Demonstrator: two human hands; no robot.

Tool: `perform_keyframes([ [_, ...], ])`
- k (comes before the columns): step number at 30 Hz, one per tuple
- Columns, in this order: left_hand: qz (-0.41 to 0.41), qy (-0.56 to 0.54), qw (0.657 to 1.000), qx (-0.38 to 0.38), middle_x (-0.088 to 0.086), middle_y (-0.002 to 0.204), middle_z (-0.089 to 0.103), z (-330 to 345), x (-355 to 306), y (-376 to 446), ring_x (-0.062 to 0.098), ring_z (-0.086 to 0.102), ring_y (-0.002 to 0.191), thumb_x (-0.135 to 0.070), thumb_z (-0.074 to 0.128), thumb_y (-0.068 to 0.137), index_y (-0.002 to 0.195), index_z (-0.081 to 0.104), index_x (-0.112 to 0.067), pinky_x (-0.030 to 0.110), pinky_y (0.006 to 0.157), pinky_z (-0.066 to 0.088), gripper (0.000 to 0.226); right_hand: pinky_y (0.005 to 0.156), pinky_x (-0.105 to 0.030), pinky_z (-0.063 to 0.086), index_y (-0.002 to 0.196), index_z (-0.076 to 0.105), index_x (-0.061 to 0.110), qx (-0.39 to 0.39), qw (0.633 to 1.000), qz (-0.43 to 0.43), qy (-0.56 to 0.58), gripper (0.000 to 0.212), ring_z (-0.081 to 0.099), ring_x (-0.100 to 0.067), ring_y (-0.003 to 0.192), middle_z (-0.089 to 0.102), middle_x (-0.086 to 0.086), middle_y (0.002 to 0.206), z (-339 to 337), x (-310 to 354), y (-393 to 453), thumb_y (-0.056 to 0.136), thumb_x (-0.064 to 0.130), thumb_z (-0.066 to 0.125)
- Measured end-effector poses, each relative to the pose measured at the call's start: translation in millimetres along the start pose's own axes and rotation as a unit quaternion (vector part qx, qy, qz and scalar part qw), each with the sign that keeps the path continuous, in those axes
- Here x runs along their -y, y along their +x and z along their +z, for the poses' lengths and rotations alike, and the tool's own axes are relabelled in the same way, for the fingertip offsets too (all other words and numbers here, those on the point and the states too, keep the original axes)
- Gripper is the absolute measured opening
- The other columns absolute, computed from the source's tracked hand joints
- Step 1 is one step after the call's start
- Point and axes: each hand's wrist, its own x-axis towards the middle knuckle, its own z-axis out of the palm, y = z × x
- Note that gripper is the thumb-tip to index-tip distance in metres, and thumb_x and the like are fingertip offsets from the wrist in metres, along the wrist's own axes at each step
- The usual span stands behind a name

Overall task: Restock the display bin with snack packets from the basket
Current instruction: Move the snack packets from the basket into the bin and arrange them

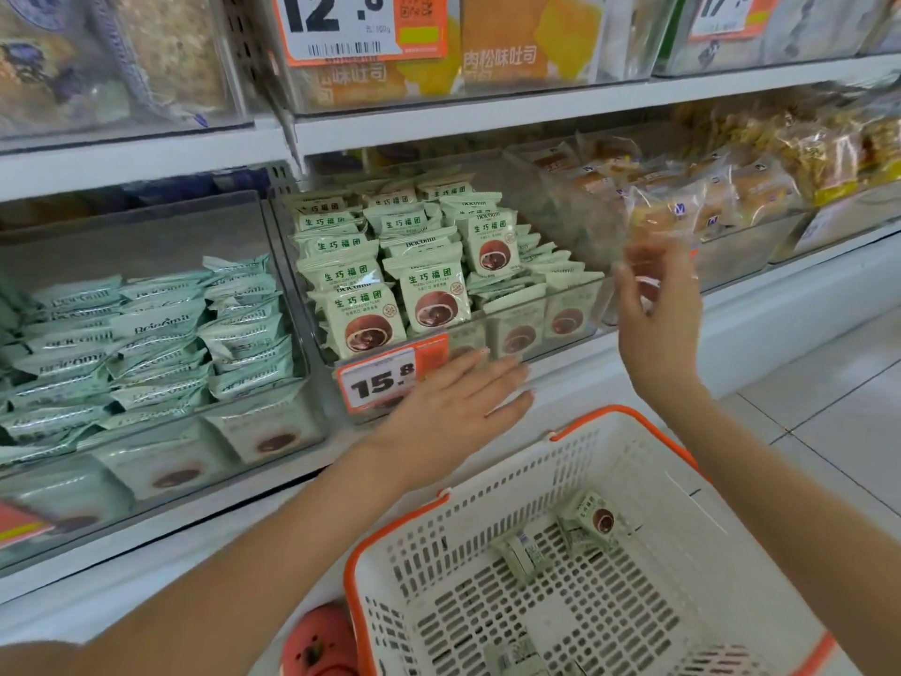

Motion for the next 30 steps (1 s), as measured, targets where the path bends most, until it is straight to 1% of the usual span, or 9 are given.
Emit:
perform_keyframes([
  [3, -0.061, -0.095, 0.993, 0.043, 0.013, 0.134, 0.052, 27, -54, 2, 0.029, 0.049, 0.123, -0.004, 0.07, 0.062, 0.126, 0.053, -0.009, 0.042, 0.11, 0.022, 0.067, 0.073, -0.024, 0.043, 0.105, 0.048, 0.019, -0.013, 0.997, 0.072, -0.03, 0.009, 0.052, -0.014, 0.087, 0.053, -0.002, 0.104, -30, -43, -54, 0.097, 0.023, 0.05],
  [7, -0.054, -0.208, 0.967, 0.136, 0.007, 0.113, 0.065, 62, -119, 8, 0.025, 0.062, 0.105, -0.009, 0.081, 0.048, 0.11, 0.065, -0.012, 0.038, 0.097, 0.047, 0.064, 0.075, -0.034, 0.043, 0.11, 0.052, 0.013, 0.127, 0.957, 0.191, -0.179, 0.02, 0.055, -0.024, 0.092, 0.054, -0.004, 0.104, -53, -132, -120, 0.095, 0.025, 0.053],
  [9, -0.091, -0.261, 0.939, 0.207, 0.01, 0.122, 0.058, 78, -136, 11, 0.029, 0.053, 0.116, 0.002, 0.07, 0.063, 0.122, 0.057, -0.011, 0.038, 0.104, 0.036, 0.061, 0.08, -0.038, 0.045, 0.115, 0.051, 0.016, 0.229, 0.906, 0.261, -0.243, 0.025, 0.056, -0.027, 0.101, 0.055, -0.003, 0.109, -57, -168, -147, 0.094, 0.03, 0.054],
  [12, -0.135, -0.275, 0.907, 0.29, 0.007, 0.135, 0.045, 111, -150, 17, 0.028, 0.037, 0.127, 0.005, 0.048, 0.082, 0.144, 0.033, -0.017, 0.038, 0.112, 0.018, 0.067, 0.093, -0.036, 0.043, 0.129, 0.044, 0.02, 0.397, 0.815, 0.291, -0.306, 0.04, 0.051, -0.025, 0.116, 0.054, -0.002, 0.128, -49, -206, -176, 0.093, 0.029, 0.057],
  [15, -0.168, -0.291, 0.886, 0.319, 0.004, 0.136, 0.044, 136, -155, 24, 0.026, 0.036, 0.128, 0.0, 0.045, 0.086, 0.146, 0.029, -0.021, 0.038, 0.114, 0.016, 0.065, 0.101, -0.04, 0.041, 0.142, 0.032, 0.019, 0.47, 0.767, 0.305, -0.313, 0.066, 0.044, -0.029, 0.126, 0.047, -0.008, 0.14, -31, -234, -193, 0.087, 0.03, 0.066],
  [20, -0.172, -0.321, 0.859, 0.359, 0.005, 0.134, 0.047, 169, -171, 21, 0.024, 0.041, 0.123, 0.001, 0.041, 0.087, 0.132, 0.044, -0.015, 0.032, 0.105, 0.024, 0.048, 0.104, -0.048, 0.037, 0.15, 0.009, 0.021, 0.507, 0.719, 0.318, -0.352, 0.097, 0.029, -0.035, 0.136, 0.029, -0.013, 0.149, -4, -272, -203, 0.08, 0.033, 0.074],
  [24, -0.159, -0.333, 0.85, 0.376, 0.005, 0.14, 0.044, 177, -178, 14, 0.022, 0.039, 0.128, 0.003, 0.041, 0.087, 0.139, 0.041, -0.017, 0.033, 0.11, 0.021, 0.056, 0.105, -0.047, 0.034, 0.148, 0.017, 0.015, 0.496, 0.705, 0.336, -0.38, 0.097, 0.024, -0.034, 0.137, 0.034, -0.015, 0.146, 6, -289, -208, 0.076, 0.042, 0.075],
  [27, -0.177, -0.348, 0.84, 0.378, 0.004, 0.143, 0.042, 178, -179, 10, 0.021, 0.036, 0.132, 0.003, 0.043, 0.087, 0.142, 0.039, -0.018, 0.033, 0.114, 0.018, 0.058, 0.091, -0.042, 0.045, 0.135, 0.035, 0.01, 0.506, 0.689, 0.358, -0.376, 0.085, 0.042, -0.031, 0.122, 0.048, -0.013, 0.132, 5, -288, -219, 0.071, 0.049, 0.076],
  [30, -0.19, -0.357, 0.837, 0.369, 0.004, 0.143, 0.04, 173, -177, 8, 0.022, 0.035, 0.132, -0.002, 0.047, 0.087, 0.142, 0.035, -0.016, 0.034, 0.113, 0.02, 0.058, 0.068, -0.03, 0.049, 0.123, 0.041, 0.011, 0.456, 0.712, 0.451, -0.286, 0.075, 0.054, -0.023, 0.099, 0.055, -0.003, 0.11, -3, -271, -227, 0.068, 0.044, 0.079],
])
